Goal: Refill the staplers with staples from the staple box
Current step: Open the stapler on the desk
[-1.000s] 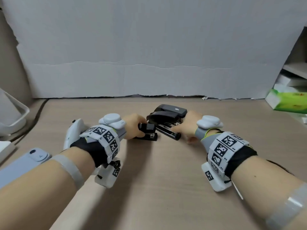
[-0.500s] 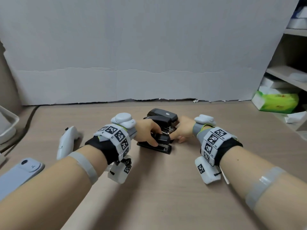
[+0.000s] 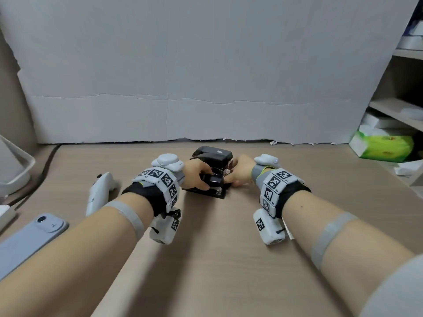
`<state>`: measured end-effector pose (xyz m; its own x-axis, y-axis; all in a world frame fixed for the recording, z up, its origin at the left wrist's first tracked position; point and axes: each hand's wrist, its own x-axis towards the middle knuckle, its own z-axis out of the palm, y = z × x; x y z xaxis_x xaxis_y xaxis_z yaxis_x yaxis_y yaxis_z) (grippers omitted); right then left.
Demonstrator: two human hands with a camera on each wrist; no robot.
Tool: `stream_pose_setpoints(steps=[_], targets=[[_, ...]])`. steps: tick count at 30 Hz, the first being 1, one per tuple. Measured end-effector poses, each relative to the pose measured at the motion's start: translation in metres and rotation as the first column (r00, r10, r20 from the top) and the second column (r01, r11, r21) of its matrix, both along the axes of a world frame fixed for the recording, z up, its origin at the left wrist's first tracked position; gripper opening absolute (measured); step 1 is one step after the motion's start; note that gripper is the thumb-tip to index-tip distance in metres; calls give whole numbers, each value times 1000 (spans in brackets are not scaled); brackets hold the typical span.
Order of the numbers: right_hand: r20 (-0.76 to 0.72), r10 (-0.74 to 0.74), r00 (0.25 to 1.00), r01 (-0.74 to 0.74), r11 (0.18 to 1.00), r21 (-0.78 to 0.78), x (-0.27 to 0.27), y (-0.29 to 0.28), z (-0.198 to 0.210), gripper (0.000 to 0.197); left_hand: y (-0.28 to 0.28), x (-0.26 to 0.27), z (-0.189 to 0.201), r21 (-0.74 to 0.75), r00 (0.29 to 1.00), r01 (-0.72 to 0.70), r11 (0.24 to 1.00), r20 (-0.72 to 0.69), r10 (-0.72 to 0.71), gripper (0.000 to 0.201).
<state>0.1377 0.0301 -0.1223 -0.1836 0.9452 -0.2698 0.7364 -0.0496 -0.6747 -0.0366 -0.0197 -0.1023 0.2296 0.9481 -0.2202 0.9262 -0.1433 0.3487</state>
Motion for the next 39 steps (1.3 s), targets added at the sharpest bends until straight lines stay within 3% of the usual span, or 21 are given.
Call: stream_pose_setpoints(steps=[5,7,12,15,17,20,27,31,33,35,37,39], targets=[[-207,-41,977,24,996,-81,18,-11,4,40,-3,2,-4,30,999,-20,999,-42,22,46],[-213,-36,976,18,996,-88,30,-23,6,41,-9,11,-2,19,998,5,1000,-65,-4,38],[-42,56,998,-61,991,-122,59,-69,9,50,-27,53,7,-20,990,134,991,-46,-135,29],[147,68,987,-60,997,-58,73,-87,2,26,-33,80,6,-21,981,192,981,-36,-192,33],[271,56,961,-52,998,-21,80,-93,-1,21,-36,92,5,-5,977,208,978,-52,-208,37],[211,46,976,-42,999,-24,88,-99,-6,18,-39,101,-2,46,977,208,977,-64,-205,40],[141,59,988,-59,998,-1,89,-105,-10,16,-43,100,-13,152,971,214,965,77,-227,38],[184,72,980,-77,997,21,88,-108,-11,16,-41,87,-9,119,945,112,986,294,-143,37],[209,72,975,-79,997,25,89,-107,-11,20,-41,80,-9,68,888,39,997,456,-65,38],[209,66,976,-72,997,20,89,-105,-12,25,-43,72,-10,-34,751,-43,998,659,55,24],[195,56,979,-60,998,15,89,-104,-12,26,-48,66,-11,-98,630,-104,990,763,142,11],[190,57,980,-60,998,8,89,-103,-12,24,-53,62,-11,-139,517,-159,978,832,202,13]])
